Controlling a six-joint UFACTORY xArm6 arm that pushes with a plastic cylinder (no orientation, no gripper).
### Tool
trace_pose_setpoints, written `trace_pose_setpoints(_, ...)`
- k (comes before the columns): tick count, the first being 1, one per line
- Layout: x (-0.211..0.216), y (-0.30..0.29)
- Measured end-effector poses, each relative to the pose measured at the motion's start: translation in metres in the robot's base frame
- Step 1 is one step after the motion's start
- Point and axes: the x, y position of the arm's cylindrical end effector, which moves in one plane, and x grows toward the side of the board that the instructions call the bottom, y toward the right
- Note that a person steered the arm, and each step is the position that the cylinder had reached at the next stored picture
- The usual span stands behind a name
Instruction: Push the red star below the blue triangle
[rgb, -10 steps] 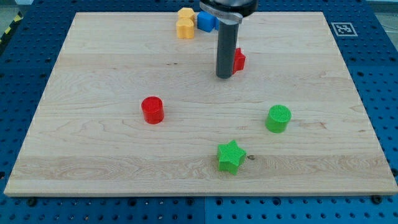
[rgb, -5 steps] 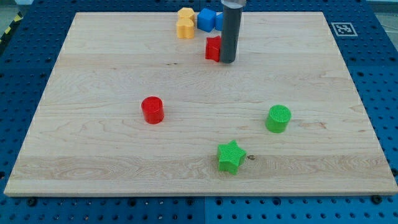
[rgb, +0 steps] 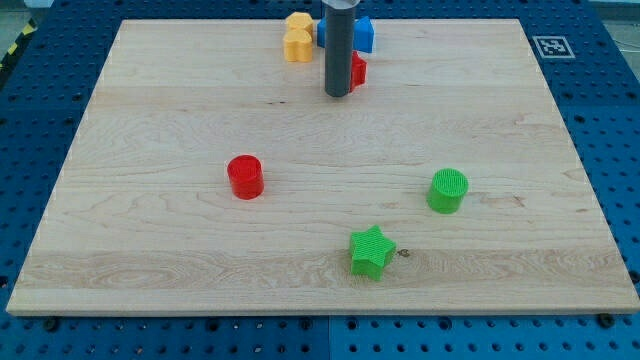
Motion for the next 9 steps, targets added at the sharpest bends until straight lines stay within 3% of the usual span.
trace_pose_setpoints(1, 0.024, 0.000)
trace_pose_setpoints(4, -0.040, 0.000)
trace_pose_setpoints(7, -0.026, 0.040)
trace_pose_setpoints(9, -0.046, 0.048)
